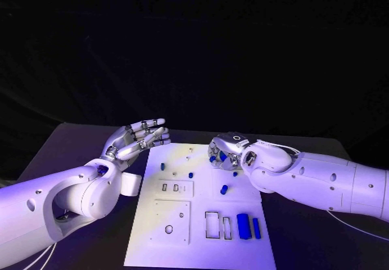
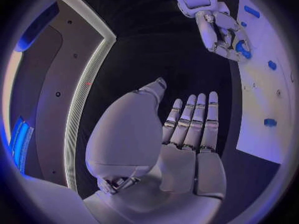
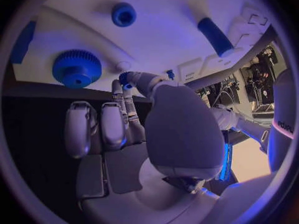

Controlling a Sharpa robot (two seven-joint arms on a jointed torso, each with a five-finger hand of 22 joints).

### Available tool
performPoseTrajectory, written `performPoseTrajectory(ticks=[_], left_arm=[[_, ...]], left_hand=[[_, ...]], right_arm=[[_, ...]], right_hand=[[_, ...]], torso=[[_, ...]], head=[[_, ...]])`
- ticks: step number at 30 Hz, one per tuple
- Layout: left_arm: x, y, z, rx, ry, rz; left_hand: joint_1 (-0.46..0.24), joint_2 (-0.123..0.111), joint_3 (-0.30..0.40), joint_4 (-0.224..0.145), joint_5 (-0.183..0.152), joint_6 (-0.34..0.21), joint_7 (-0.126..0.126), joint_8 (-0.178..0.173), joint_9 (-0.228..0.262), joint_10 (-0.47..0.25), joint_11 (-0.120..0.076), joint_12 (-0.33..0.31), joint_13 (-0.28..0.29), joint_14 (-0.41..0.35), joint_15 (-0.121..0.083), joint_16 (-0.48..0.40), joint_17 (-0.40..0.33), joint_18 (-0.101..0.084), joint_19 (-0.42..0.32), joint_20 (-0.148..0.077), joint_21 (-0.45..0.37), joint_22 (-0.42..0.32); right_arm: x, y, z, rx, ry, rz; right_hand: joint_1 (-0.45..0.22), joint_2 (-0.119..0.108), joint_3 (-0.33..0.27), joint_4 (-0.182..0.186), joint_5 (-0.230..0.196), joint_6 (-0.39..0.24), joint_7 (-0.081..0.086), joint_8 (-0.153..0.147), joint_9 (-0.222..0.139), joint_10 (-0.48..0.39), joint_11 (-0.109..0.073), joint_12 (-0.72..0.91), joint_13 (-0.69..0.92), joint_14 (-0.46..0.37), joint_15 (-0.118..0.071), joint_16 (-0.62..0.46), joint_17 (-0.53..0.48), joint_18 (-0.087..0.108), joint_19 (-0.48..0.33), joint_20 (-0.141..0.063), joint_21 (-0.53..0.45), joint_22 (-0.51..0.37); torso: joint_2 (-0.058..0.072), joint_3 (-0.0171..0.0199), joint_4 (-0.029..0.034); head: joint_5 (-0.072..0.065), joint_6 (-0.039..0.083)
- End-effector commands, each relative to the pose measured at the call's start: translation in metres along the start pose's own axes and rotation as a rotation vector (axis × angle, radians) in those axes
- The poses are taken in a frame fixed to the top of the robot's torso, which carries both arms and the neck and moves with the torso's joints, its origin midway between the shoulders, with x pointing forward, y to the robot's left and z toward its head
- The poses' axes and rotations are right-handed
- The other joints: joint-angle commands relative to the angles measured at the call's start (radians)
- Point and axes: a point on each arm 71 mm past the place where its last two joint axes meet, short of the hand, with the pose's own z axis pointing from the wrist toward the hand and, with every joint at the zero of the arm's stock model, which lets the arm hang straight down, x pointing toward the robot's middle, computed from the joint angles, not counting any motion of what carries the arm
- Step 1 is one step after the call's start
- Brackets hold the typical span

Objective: Assemble the parts on the task board

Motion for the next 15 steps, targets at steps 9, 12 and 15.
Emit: performPoseTrajectory(ticks=[9, 12, 15], left_arm=[[-0.003, -0.004, 0.005, 0.024, 0.007, 0.006], [-0.004, -0.004, 0.006, 0.027, 0.006, 0.007], [-0.003, -0.005, 0.006, 0.029, 0.007, 0.007]], left_hand=[[0.007, -0.004, 0.004, -0.005, -0.003, 0.001, 0.11, -0.003, -0.001, 0.0, 0.004, -0.006, -0.001, 0.003, 0.005, -0.004, 0.0, 0.009, 0.006, 0.001, -0.005, -0.003], [0.007, -0.004, 0.004, -0.005, -0.003, 0.0, 0.11, -0.003, -0.001, 0.0, 0.004, -0.006, -0.001, 0.003, 0.005, -0.004, 0.0, 0.009, 0.005, 0.001, -0.005, -0.003], [0.007, -0.004, 0.005, -0.005, -0.003, 0.002, 0.11, -0.003, 0.0, 0.001, 0.004, -0.006, -0.001, 0.003, 0.005, -0.004, 0.0, 0.009, 0.005, 0.001, -0.006, -0.003]], right_arm=[[-0.012, 0.003, 0.015, 0.042, -0.12, -0.002], [-0.012, 0.007, 0.019, 0.038, -0.125, 0.0], [-0.012, 0.012, 0.024, 0.032, -0.128, 0.007]], right_hand=[[-0.008, 0.008, 0.001, -0.009, 0.004, -0.001, 0.001, 0.008, 0.016, 0.014, -0.009, -0.003, 0.003, 0.018, -0.006, 0.014, 0.007, -0.016, 0.011, -0.001, 0.011, 0.011], [-0.008, 0.008, 0.001, -0.009, 0.004, -0.001, 0.001, 0.008, 0.016, 0.014, -0.009, -0.003, 0.003, 0.018, -0.006, 0.014, 0.007, -0.016, 0.011, -0.001, 0.011, 0.011], [-0.01, 0.008, 0.002, -0.011, 0.005, -0.003, 0.001, 0.008, 0.018, 0.013, -0.009, -0.004, 0.003, 0.018, -0.006, 0.014, 0.008, -0.016, 0.011, -0.001, 0.011, 0.012]], torso=[[0.007, -0.0028, 0.0028], [0.007, -0.0039, 0.0036], [0.009, -0.0046, 0.0052]], head=[[-0.002, 0.01], [-0.004, 0.009], [-0.006, 0.007]])
